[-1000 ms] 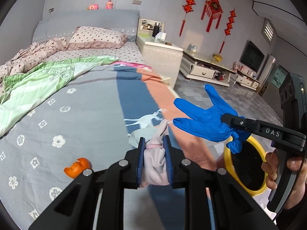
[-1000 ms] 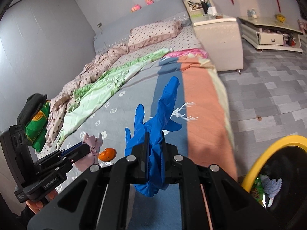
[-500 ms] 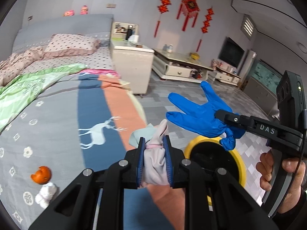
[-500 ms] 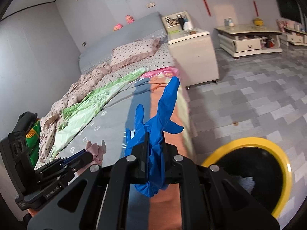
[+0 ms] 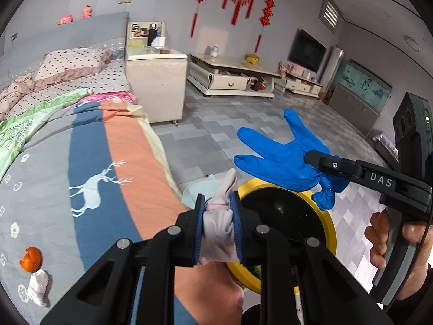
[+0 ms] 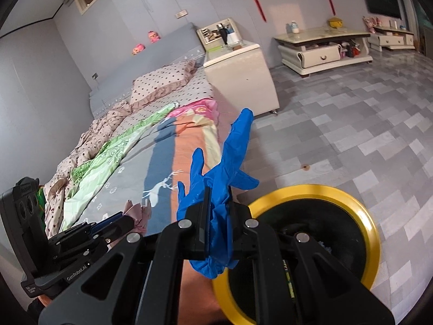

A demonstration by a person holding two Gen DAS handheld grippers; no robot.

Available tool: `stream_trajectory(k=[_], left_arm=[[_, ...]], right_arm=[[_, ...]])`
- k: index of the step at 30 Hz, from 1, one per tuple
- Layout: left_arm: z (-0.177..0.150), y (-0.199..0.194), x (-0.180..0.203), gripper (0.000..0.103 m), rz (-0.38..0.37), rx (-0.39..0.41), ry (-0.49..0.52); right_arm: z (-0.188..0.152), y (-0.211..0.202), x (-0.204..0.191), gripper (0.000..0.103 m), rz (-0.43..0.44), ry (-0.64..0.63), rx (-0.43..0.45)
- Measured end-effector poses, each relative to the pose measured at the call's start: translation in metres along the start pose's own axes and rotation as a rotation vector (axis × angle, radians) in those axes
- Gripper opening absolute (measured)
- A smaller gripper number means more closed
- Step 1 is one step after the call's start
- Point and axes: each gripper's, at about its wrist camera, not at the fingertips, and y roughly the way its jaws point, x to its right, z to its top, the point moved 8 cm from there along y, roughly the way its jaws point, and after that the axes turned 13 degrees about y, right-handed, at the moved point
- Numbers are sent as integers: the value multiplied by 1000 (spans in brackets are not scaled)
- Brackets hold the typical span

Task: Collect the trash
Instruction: 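Lift the pink cloth and blue glove over the yellow bin, then open both tools to drop the cloth and glove into the bin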

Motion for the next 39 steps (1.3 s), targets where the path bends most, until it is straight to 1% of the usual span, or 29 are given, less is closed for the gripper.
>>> stream_trajectory(k=[4,10,19,22,28,30,31,32,33,34,36,38,39], left_arm=[[1,20,11,18,-15,-22,19],[-8,54,28,18,-48,-69,28],[-31,102,65,19,-101,-148,71],[-35,109,72,19,-114,-163,78],[-32,108,71,19,-125,-153,87],[-31,107,70,28,-128,-149,85],[-30,105,68,38,-119,-142,80],[-30,103,67,42,-115,-136,77],[-30,101,67,42,-114,-132,73],[-30,99,67,43,-115,-131,71],[-30,96,64,46,-111,-127,73],[-30,91,60,51,-91,-119,87],[-31,89,57,52,-82,-117,91]], right_arm=[[0,3,25,9,-32,22,6],[-3,14,66,9,-104,50,2],[-17,42,112,9,-147,128,-35],[-21,44,121,10,-157,143,-35],[-18,39,125,11,-174,142,-9],[-18,38,124,13,-182,141,-3],[-18,37,123,18,-183,144,-2],[-18,37,124,21,-188,147,0],[-18,36,124,25,-193,150,4],[-18,35,126,27,-198,153,9],[-18,33,129,27,-206,158,13],[-19,31,131,30,-208,168,13],[-19,30,131,33,-208,170,13]])
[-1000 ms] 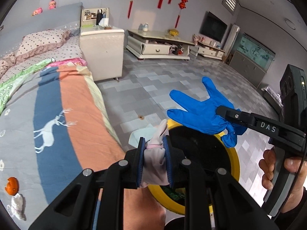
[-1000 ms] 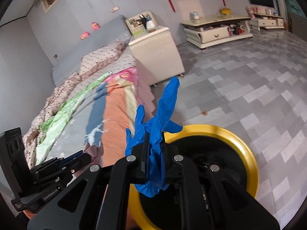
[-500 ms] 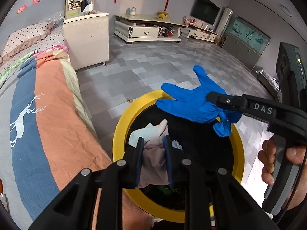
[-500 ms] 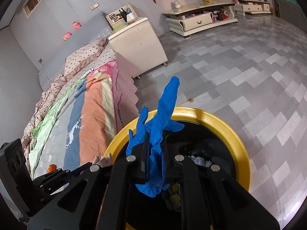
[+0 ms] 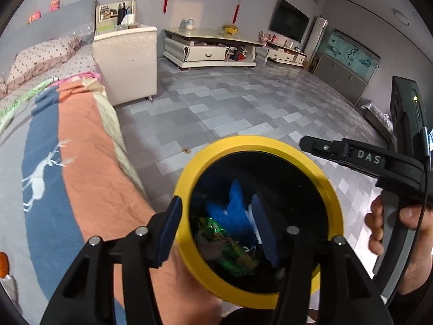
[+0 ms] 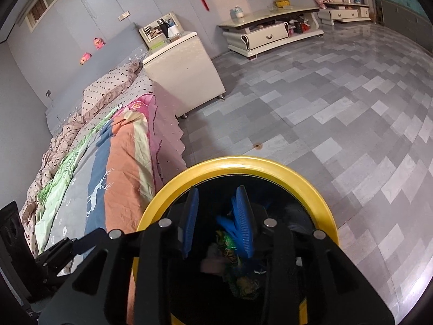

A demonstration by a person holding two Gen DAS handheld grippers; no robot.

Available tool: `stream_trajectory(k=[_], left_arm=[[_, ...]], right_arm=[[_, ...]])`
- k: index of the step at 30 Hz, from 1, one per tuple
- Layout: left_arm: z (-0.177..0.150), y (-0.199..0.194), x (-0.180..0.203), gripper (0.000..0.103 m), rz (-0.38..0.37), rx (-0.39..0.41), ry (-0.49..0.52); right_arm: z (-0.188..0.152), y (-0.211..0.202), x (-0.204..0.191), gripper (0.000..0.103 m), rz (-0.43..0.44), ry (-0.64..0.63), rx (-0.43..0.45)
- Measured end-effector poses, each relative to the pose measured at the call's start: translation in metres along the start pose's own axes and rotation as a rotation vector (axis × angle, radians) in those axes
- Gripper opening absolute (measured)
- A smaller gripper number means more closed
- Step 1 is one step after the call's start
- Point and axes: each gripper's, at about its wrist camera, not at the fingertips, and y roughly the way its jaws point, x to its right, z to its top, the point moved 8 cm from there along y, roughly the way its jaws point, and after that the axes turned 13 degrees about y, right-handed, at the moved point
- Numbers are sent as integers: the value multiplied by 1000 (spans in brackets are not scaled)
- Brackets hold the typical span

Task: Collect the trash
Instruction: 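Open both tools to drop the cloth and glove into the bin, then move both tools back to the bed toward the orange peel and tissue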

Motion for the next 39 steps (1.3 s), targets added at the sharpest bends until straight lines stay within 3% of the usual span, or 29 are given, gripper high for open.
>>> stream_trajectory(k=[7,14,29,39], left_arm=[[-10,-18,-30,57,61,5,7],[-31,-45,-76,57,141,0,-4],[-106,-121,-220,57,364,-55,-59],[-171,-158,-310,57,449,-99,-192]], right_arm=[[-9,-4,-7,47,28,14,-17],[-31,2,-47,48,75,-35,-80],[-98,14,-181,54,198,-207,-192],[-165,30,-274,57,291,-335,-299]])
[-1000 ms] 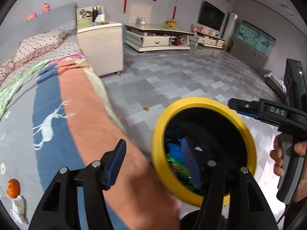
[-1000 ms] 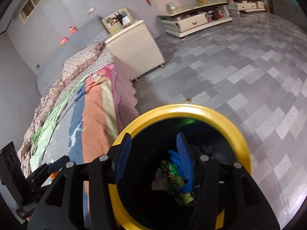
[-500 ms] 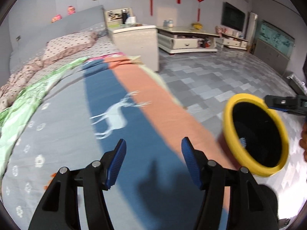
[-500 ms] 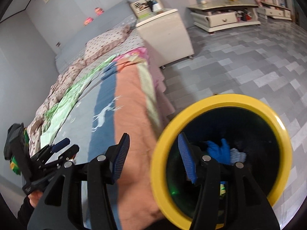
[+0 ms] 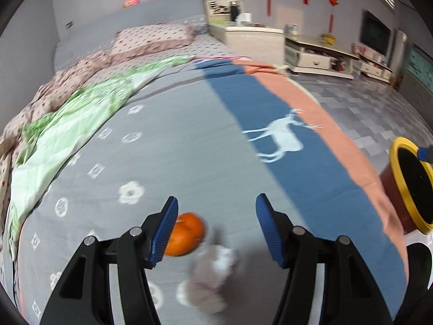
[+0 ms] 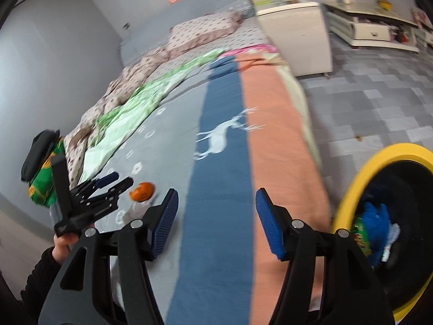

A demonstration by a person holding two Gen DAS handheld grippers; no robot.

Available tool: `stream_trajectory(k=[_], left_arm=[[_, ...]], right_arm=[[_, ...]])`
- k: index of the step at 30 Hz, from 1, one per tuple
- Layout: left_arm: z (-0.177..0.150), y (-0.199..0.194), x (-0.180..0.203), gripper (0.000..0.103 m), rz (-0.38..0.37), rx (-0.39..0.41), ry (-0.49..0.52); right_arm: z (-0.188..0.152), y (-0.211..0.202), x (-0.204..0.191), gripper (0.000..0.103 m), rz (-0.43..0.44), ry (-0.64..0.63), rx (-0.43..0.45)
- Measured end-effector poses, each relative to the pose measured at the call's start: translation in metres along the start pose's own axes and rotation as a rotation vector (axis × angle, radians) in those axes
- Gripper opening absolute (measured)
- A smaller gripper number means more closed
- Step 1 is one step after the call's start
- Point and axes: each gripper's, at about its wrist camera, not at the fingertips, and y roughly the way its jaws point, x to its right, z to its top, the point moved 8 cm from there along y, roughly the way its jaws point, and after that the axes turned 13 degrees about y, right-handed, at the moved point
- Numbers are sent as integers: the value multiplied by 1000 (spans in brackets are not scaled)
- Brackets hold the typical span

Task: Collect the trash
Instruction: 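Move both tools back to the bed toward the orange peel and tissue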

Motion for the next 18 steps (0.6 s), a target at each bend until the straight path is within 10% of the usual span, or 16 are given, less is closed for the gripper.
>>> stream_trajectory(k=[18], left_arm=[[-70,46,-43,57,-32,-142,15]], right_arm=[[-44,82,-89,58,69,-103,-166]])
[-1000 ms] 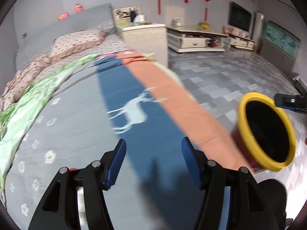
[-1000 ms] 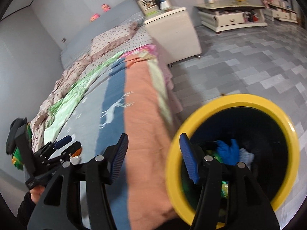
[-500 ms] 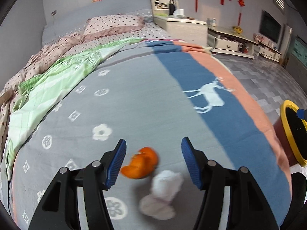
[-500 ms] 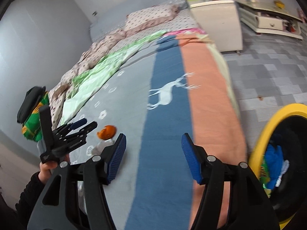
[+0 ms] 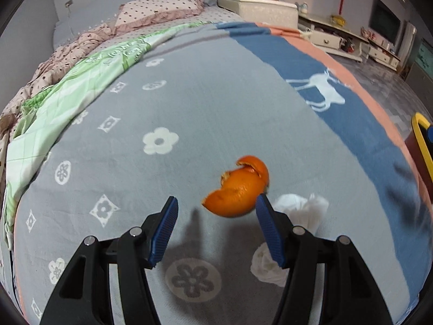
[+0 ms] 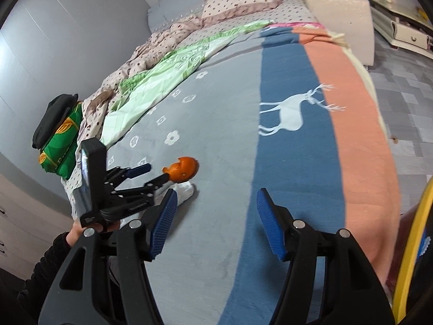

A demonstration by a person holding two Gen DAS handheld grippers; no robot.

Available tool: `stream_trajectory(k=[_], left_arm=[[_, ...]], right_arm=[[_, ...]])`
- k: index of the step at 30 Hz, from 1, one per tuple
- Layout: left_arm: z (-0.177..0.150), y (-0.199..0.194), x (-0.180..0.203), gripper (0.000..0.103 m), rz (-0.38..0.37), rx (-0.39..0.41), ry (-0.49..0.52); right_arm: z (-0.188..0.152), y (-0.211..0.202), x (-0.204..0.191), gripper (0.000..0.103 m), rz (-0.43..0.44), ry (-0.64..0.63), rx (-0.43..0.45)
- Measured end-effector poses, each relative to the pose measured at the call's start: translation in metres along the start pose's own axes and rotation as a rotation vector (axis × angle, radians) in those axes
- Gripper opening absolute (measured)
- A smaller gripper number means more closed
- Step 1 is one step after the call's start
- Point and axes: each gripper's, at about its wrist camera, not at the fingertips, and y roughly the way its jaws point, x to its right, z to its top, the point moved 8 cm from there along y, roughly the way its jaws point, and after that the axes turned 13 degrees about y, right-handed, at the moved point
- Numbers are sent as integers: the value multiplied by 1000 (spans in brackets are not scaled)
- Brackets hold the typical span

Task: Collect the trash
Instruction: 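Move both tools back to the bed toward the orange peel and tissue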

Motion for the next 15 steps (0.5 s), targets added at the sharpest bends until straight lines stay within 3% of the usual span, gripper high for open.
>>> stream_trajectory(k=[12,15], left_arm=[[9,36,9,56,-58,-29,-22],[9,44,2,45,-96,-29,-87]], right_arm=[[-16,43,-21,59,34,2,-75],[-23,55,-26,59,37,-14,-101]])
